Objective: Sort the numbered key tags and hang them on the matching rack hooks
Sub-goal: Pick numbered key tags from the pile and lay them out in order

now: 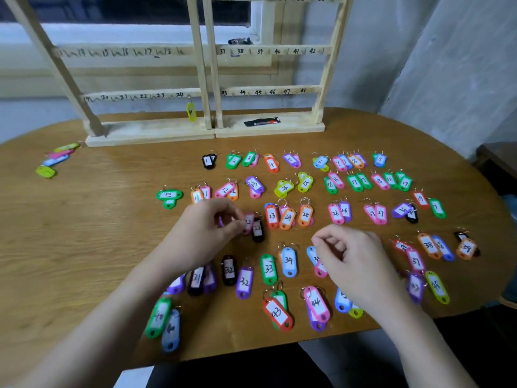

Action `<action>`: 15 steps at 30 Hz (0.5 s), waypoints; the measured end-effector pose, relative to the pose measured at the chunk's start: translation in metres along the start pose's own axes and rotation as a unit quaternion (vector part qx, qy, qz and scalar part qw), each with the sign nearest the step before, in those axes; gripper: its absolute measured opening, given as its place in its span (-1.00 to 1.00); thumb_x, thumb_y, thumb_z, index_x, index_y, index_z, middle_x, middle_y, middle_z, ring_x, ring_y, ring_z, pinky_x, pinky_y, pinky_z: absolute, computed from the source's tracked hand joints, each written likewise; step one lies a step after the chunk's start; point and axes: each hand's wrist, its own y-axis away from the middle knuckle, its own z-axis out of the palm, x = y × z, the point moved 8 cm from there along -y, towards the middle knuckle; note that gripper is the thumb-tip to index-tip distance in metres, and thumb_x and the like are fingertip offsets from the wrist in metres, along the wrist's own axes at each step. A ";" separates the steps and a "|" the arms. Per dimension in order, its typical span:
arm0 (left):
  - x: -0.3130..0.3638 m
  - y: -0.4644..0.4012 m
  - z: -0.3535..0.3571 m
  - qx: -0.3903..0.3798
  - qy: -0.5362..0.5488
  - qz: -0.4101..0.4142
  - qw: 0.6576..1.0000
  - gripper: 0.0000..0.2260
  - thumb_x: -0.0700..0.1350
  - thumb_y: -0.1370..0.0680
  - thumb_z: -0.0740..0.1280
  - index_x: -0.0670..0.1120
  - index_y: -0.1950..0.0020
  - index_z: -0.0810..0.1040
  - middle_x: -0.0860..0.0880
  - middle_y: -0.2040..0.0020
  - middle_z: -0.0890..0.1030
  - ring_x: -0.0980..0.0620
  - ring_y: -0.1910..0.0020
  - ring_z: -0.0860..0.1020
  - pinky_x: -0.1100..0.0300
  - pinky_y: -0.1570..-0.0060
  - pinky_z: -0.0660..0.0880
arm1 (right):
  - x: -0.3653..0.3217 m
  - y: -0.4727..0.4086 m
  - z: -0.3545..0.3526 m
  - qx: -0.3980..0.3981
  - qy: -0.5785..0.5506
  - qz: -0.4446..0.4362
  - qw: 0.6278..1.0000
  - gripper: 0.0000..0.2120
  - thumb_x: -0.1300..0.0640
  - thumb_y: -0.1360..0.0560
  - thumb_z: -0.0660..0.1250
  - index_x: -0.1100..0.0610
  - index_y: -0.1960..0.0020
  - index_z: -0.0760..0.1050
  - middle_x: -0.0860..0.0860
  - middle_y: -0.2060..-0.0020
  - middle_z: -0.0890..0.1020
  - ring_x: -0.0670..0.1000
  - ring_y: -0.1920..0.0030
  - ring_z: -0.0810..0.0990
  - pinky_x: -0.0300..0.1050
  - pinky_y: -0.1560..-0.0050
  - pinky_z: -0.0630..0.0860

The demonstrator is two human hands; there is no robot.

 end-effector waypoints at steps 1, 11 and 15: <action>-0.009 0.003 -0.013 0.015 0.002 -0.008 1.000 -0.93 -0.12 -0.54 0.45 0.01 0.14 0.64 0.07 0.24 0.64 0.16 0.26 0.51 0.26 0.21 0.43 | -0.007 -0.004 0.006 -0.008 0.004 -0.004 1.000 -0.85 0.07 -0.58 0.38 -0.06 0.17 0.58 -0.18 0.38 0.58 -0.14 0.30 0.58 -0.27 0.40 0.44; -0.148 0.048 -0.150 0.177 0.000 -0.141 0.974 -0.91 -0.13 -0.57 0.42 -0.03 0.13 0.65 0.00 0.25 0.66 0.05 0.24 0.57 0.18 0.22 0.46 | -0.125 -0.063 0.096 -0.105 -0.007 -0.086 0.991 -0.83 0.03 -0.56 0.36 -0.04 0.21 0.58 -0.24 0.38 0.59 -0.09 0.35 0.55 0.01 0.26 0.57; -0.204 0.062 -0.209 0.298 -0.026 -0.182 0.937 -0.89 -0.13 -0.59 0.38 -0.06 0.12 0.64 0.00 0.22 0.65 0.00 0.19 0.57 0.14 0.17 0.41 | -0.176 -0.094 0.150 -0.153 0.011 -0.127 0.980 -0.83 0.01 -0.55 0.35 -0.04 0.21 0.56 -0.26 0.42 0.57 -0.10 0.38 0.50 -0.03 0.24 0.56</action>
